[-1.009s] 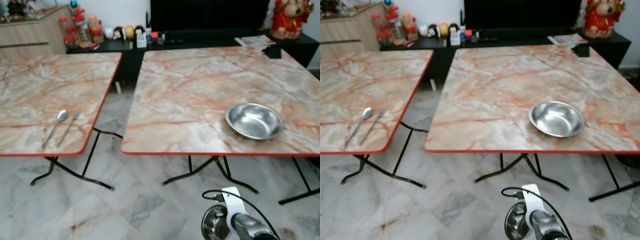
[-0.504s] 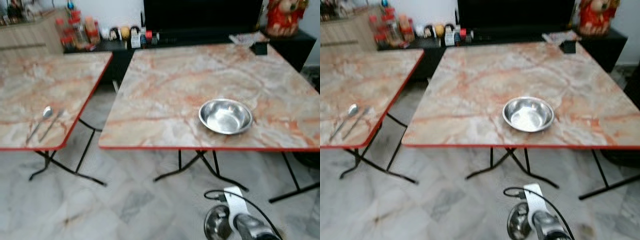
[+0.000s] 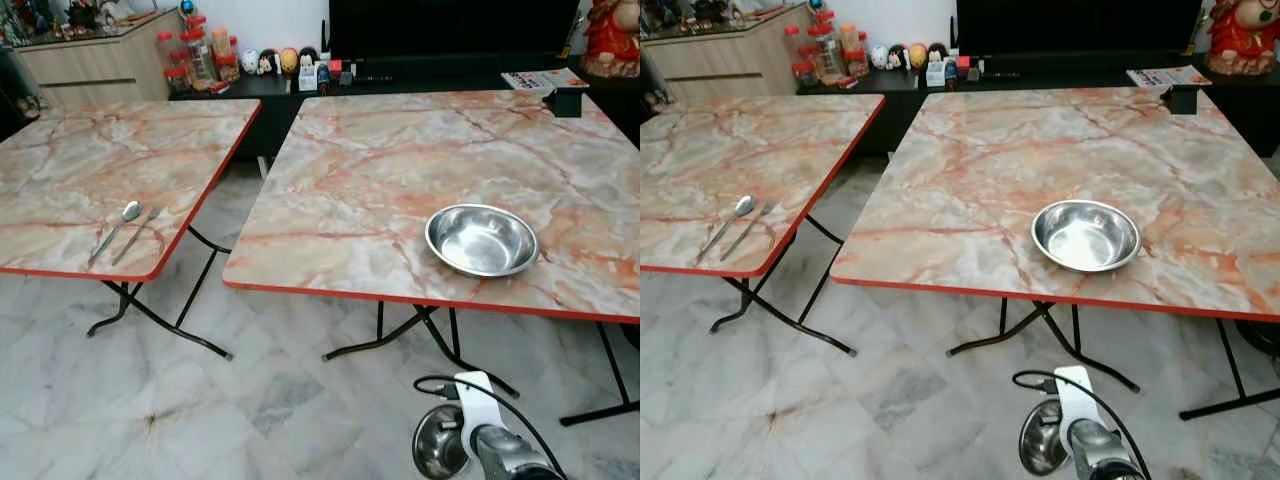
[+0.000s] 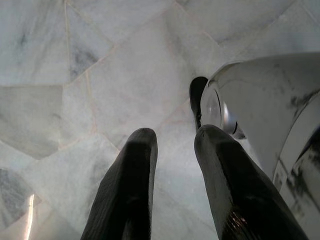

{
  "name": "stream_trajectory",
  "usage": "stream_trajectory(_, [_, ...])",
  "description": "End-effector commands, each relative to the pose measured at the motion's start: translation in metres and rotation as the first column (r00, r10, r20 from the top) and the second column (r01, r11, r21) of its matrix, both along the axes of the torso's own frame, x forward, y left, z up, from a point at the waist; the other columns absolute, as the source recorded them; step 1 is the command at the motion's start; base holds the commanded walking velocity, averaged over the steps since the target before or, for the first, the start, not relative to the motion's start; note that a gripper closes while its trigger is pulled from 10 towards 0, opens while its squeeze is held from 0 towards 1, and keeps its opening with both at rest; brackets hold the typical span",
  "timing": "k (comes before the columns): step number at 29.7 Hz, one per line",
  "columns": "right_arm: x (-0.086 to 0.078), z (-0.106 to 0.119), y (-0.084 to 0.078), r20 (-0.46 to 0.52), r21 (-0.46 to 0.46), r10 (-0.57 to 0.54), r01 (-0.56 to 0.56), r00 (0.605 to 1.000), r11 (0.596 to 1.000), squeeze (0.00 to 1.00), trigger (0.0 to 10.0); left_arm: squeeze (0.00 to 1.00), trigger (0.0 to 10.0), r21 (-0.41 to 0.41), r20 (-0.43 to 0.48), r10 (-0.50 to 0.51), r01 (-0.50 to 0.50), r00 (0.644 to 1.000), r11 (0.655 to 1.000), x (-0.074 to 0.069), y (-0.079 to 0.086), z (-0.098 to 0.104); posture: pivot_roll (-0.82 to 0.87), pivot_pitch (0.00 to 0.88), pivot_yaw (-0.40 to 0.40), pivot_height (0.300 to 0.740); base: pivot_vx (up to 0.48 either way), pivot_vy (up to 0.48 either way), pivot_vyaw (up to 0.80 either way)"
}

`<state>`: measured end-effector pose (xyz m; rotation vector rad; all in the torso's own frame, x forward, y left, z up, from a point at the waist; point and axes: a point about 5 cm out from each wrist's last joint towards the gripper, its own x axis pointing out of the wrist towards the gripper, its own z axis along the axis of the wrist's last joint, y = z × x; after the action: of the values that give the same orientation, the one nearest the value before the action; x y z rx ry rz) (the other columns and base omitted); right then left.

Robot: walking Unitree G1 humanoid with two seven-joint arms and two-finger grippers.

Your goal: Setting the table

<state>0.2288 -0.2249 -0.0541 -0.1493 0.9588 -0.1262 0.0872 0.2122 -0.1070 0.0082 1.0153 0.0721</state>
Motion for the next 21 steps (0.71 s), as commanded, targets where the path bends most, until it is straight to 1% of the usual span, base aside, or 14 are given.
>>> stream_trajectory(1, [0.005, 0.003, 0.002, 0.033, 0.005, 0.003, -0.003, 0.999, 1.0, 0.0, 10.0, 0.0, 10.0, 0.008, -0.019, -0.001, 0.001, 1.0, 1.0, -0.005, 0.003, -0.001, -0.09, 0.0, 0.065, 0.736, 0.0, 0.0, 0.0])
stream_trajectory(4, [0.005, 0.003, 0.002, 0.041, -0.001, 0.009, -0.009, 0.999, 1.0, 0.0, 10.0, 0.0, 10.0, 0.008, -0.019, -0.002, 0.002, 1.0, 1.0, -0.005, 0.003, -0.001, -0.09, 0.0, 0.065, 0.736, 0.0, 0.0, 0.0])
stream_trajectory(12, [0.008, 0.006, 0.002, 0.104, -0.02, -0.015, 0.018, 0.994, 1.0, 0.0, 10.0, 0.0, 10.0, 0.009, -0.024, -0.009, 0.01, 1.0, 1.0, -0.006, 0.004, -0.001, -0.11, 0.0, 0.075, 0.736, 0.0, 0.0, 0.0])
stream_trajectory(19, [0.009, 0.006, 0.002, 0.124, -0.025, -0.022, 0.025, 0.992, 0.999, 0.0, 10.0, 0.0, 10.0, 0.009, -0.027, -0.015, 0.015, 1.0, 1.0, -0.006, 0.005, -0.001, -0.12, 0.003, 0.078, 0.736, 0.0, 0.0, 0.0])
stream_trajectory(20, [0.026, 0.023, -0.006, 0.213, -0.069, 0.006, 0.008, 0.977, 0.998, 0.0, 10.0, 0.0, 10.0, 0.01, -0.028, -0.017, 0.017, 0.999, 1.0, -0.006, 0.005, -0.001, -0.12, 0.003, 0.079, 0.736, 0.0, 0.0, 0.0])
stream_trajectory(21, [0.032, 0.029, -0.009, 0.245, -0.085, 0.013, 0.008, 0.969, 0.996, 0.0, 10.0, 0.0, 10.0, 0.01, -0.029, -0.017, 0.017, 0.999, 1.0, -0.006, 0.005, -0.001, -0.12, 0.003, 0.079, 0.736, 0.0, 0.0, 0.0])
